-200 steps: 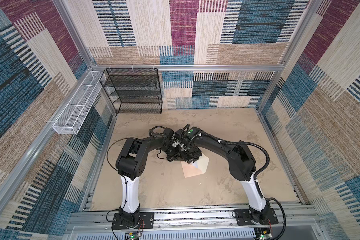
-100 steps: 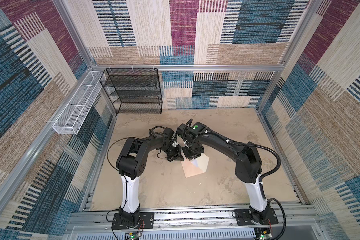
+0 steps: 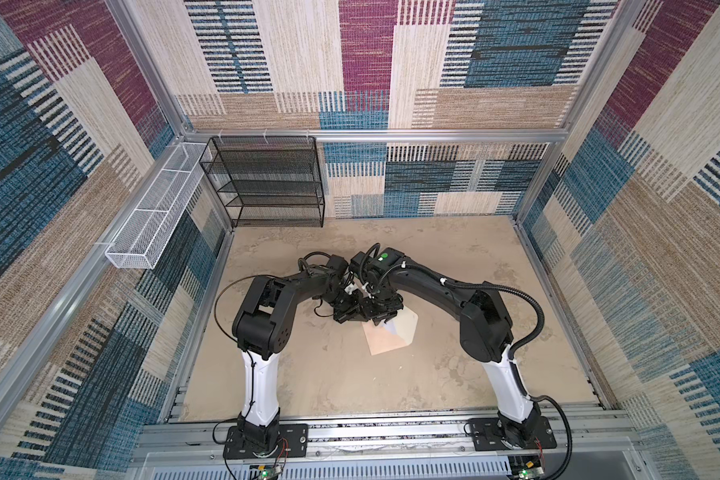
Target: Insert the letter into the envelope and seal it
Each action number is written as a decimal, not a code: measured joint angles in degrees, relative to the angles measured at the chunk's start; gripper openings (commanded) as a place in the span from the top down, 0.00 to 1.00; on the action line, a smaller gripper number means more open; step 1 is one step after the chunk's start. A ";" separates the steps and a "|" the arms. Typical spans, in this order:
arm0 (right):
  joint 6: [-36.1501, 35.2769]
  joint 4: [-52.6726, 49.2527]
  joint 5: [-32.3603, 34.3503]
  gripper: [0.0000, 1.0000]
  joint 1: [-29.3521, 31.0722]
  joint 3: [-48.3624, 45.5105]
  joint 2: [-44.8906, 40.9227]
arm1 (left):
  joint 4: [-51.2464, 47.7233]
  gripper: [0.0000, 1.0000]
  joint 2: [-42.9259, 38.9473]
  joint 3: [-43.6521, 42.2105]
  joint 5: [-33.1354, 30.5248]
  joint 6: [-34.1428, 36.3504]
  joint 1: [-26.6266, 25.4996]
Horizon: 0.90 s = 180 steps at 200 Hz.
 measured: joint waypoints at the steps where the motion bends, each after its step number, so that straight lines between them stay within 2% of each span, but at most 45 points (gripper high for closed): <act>1: -0.09 0.00 0.02 1.00 0.00 0.02 0.07 | 0.00 1.00 0.00 0.00 0.00 0.00 0.00; 180: -1.33 -0.50 4.13 1.00 0.02 0.24 3.52 | -1.88 1.00 0.87 1.51 -0.11 1.33 -0.04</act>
